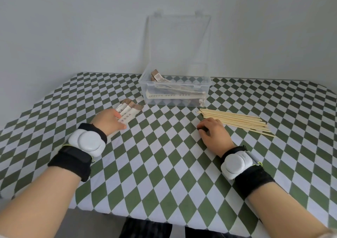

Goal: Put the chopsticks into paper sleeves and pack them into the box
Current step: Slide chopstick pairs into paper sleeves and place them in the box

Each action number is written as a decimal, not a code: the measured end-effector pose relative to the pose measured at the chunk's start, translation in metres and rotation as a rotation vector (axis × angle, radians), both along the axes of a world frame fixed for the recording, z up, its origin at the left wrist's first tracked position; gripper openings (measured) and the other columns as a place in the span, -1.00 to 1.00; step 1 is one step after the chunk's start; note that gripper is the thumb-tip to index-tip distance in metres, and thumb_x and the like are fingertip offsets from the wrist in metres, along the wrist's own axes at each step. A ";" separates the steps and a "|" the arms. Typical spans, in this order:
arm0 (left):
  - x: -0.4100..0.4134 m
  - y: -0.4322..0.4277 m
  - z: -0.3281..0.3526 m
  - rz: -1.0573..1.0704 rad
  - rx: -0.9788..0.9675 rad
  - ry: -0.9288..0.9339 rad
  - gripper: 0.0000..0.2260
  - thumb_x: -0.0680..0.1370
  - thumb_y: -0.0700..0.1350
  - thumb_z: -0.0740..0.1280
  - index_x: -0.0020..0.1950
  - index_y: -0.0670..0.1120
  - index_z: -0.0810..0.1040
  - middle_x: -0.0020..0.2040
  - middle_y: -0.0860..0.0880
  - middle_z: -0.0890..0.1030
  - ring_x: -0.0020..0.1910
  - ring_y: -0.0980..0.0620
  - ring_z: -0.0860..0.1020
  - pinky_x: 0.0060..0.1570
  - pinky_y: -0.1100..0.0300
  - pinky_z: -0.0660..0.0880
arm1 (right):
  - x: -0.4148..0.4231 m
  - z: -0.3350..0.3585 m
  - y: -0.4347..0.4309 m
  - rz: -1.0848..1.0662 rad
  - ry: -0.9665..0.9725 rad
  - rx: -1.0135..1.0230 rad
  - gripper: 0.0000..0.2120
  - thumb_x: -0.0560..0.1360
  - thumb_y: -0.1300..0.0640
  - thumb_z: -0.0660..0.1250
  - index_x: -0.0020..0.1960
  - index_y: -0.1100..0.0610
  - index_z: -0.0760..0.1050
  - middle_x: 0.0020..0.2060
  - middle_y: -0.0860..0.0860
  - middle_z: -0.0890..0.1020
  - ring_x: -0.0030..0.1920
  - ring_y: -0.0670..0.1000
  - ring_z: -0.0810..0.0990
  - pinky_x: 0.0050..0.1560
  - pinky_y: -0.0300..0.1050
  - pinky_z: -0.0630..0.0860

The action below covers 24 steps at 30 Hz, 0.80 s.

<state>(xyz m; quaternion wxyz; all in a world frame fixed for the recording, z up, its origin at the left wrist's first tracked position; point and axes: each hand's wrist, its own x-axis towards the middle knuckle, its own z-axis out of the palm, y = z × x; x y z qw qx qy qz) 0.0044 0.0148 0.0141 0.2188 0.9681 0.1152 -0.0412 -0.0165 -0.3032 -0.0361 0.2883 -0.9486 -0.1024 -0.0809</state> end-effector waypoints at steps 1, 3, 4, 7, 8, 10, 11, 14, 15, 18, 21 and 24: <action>-0.001 -0.002 0.007 0.007 -0.042 -0.015 -0.55 0.45 -0.06 0.45 0.30 -0.12 0.45 0.27 -0.10 0.49 0.18 -0.08 0.48 0.08 0.10 0.40 | 0.000 0.000 0.000 -0.004 -0.002 0.000 -0.78 0.54 0.20 0.18 0.12 0.12 0.52 0.13 0.02 0.53 0.13 0.00 0.38 0.06 -0.27 0.24; -0.001 -0.008 0.025 0.000 -0.160 -0.058 -0.56 0.43 -0.05 0.45 0.28 -0.09 0.49 0.24 -0.07 0.52 0.18 -0.06 0.49 0.20 0.04 0.40 | 0.001 -0.001 0.000 -0.009 0.000 0.005 -0.79 0.54 0.19 0.18 0.12 0.12 0.52 0.13 0.01 0.52 0.13 0.00 0.38 0.06 -0.27 0.25; -0.003 -0.013 0.035 -0.011 -0.245 -0.084 -0.59 0.43 -0.04 0.46 0.25 -0.07 0.50 0.20 -0.05 0.54 0.15 -0.05 0.51 0.24 0.00 0.41 | 0.001 -0.001 0.000 -0.008 0.002 0.008 -0.79 0.54 0.19 0.18 0.12 0.12 0.52 0.13 0.01 0.52 0.13 -0.01 0.37 0.06 -0.26 0.25; -0.007 -0.039 0.052 -0.043 -0.670 -0.084 -0.84 0.47 -0.12 0.42 0.03 -0.02 0.58 -0.01 -0.03 0.62 -0.01 0.01 0.57 0.11 0.11 0.51 | 0.002 -0.002 0.000 -0.012 0.007 0.018 -0.79 0.54 0.18 0.19 0.12 0.11 0.52 0.11 0.01 0.53 0.11 -0.01 0.38 0.06 -0.24 0.28; -0.007 -0.049 0.052 -0.046 -0.835 -0.068 -0.92 0.49 -0.15 0.39 -0.03 -0.04 0.59 -0.08 -0.05 0.62 -0.08 0.01 0.57 0.02 0.16 0.53 | 0.002 -0.002 0.000 -0.013 0.005 0.024 -0.79 0.54 0.18 0.19 0.12 0.11 0.52 0.11 0.01 0.53 0.10 -0.01 0.38 0.06 -0.24 0.28; -0.004 -0.066 0.045 -0.022 -1.151 -0.036 -0.91 0.54 -0.15 0.32 -0.01 -0.14 0.59 -0.13 -0.09 0.57 -0.14 -0.01 0.54 -0.12 0.20 0.52 | 0.001 -0.002 0.000 -0.012 0.002 0.040 -0.80 0.54 0.18 0.20 0.12 0.11 0.52 0.09 0.01 0.53 0.08 -0.02 0.38 0.05 -0.24 0.29; -0.001 -0.073 0.038 0.014 -1.307 -0.022 -0.88 0.56 -0.15 0.28 0.02 -0.16 0.56 -0.13 -0.10 0.54 -0.14 -0.01 0.52 -0.13 0.18 0.52 | 0.001 -0.002 0.000 -0.010 0.005 0.051 -0.79 0.54 0.17 0.20 0.13 0.10 0.52 0.08 0.00 0.53 0.06 -0.04 0.38 0.05 -0.24 0.30; 0.006 -0.094 0.014 0.135 -1.720 -0.043 -0.88 0.59 -0.22 0.15 0.05 -0.18 0.46 -0.09 -0.11 0.48 -0.12 -0.04 0.53 -0.10 0.10 0.51 | 0.000 0.000 0.000 0.004 0.001 0.093 -0.79 0.54 0.16 0.20 0.15 0.07 0.51 0.05 -0.02 0.54 0.03 -0.07 0.38 0.03 -0.24 0.33; 0.008 -0.100 0.006 0.174 -1.819 -0.063 -0.87 0.58 -0.25 0.12 0.07 -0.19 0.42 -0.09 -0.10 0.46 -0.13 -0.04 0.53 -0.12 0.10 0.50 | 0.000 0.001 0.000 0.010 -0.008 0.108 -0.79 0.54 0.16 0.21 0.14 0.07 0.51 0.04 -0.02 0.54 0.02 -0.07 0.40 0.02 -0.24 0.35; 0.012 -0.115 -0.020 0.257 -1.943 -0.115 -0.81 0.57 -0.32 0.07 0.12 -0.18 0.39 -0.09 -0.10 0.44 -0.14 -0.02 0.51 -0.11 0.10 0.48 | -0.001 0.002 0.001 0.051 -0.041 0.122 -0.81 0.53 0.17 0.23 0.10 0.07 0.53 -0.01 -0.03 0.55 0.00 -0.08 0.41 -0.06 -0.35 0.34; 0.012 -0.121 -0.039 0.245 -1.975 -0.112 -0.85 0.61 -0.27 0.08 -0.02 -0.14 0.42 -0.14 -0.08 0.46 -0.15 0.00 0.50 -0.09 0.09 0.46 | -0.002 0.001 0.001 0.093 -0.019 0.145 -0.82 0.55 0.17 0.20 0.06 0.08 0.55 -0.07 -0.06 0.55 -0.03 -0.11 0.40 -0.09 -0.41 0.31; 0.017 -0.121 -0.044 0.198 -1.985 -0.169 -0.86 0.62 -0.23 0.10 -0.05 -0.12 0.42 -0.17 -0.04 0.46 -0.16 0.02 0.51 -0.07 0.11 0.46 | -0.003 0.003 0.001 0.107 0.072 0.285 -0.79 0.59 0.12 0.12 0.01 0.03 0.53 -0.17 -0.06 0.59 -0.11 -0.11 0.50 -0.07 -0.25 0.42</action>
